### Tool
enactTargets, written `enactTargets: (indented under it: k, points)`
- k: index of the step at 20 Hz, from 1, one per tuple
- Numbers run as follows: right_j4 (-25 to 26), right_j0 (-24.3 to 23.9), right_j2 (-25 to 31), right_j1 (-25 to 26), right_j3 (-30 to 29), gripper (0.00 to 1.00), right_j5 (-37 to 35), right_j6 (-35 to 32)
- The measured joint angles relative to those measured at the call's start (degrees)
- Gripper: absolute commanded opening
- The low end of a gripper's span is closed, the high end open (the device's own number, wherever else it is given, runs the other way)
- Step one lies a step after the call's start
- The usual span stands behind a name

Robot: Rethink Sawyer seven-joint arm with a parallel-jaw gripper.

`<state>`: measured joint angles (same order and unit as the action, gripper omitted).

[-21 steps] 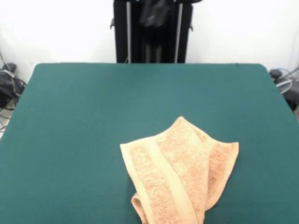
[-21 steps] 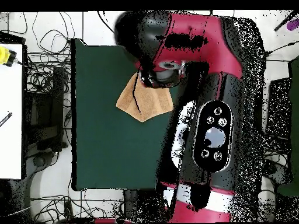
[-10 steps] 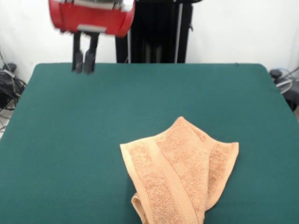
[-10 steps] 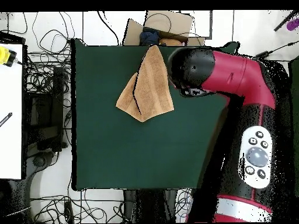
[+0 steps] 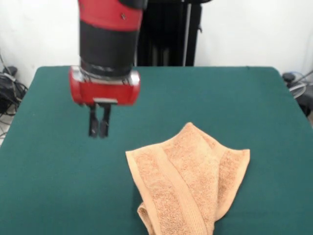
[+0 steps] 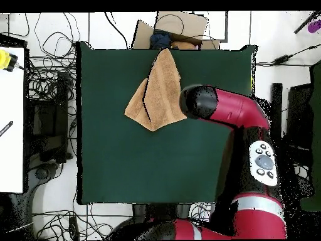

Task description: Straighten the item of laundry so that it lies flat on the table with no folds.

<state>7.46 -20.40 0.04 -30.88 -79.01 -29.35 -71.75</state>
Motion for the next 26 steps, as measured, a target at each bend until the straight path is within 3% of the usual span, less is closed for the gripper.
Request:
enactTargets:
  k: [5,6,12,19,26]
  points:
    - [-0.13,0.35,0.58,2.45,-3.78,0.00,3.08,0.00]
    - [-0.38,1.14,0.58,3.24,-5.38,1.00,3.06,0.00]
    - [-1.48,2.44,1.13,3.85,-7.76,1.00,3.08,0.00]
    - [-3.70,0.74,3.64,4.81,-10.53,1.00,3.75,0.00]
    - [-3.85,-1.43,4.93,7.82,-12.04,1.00,9.99,0.00]
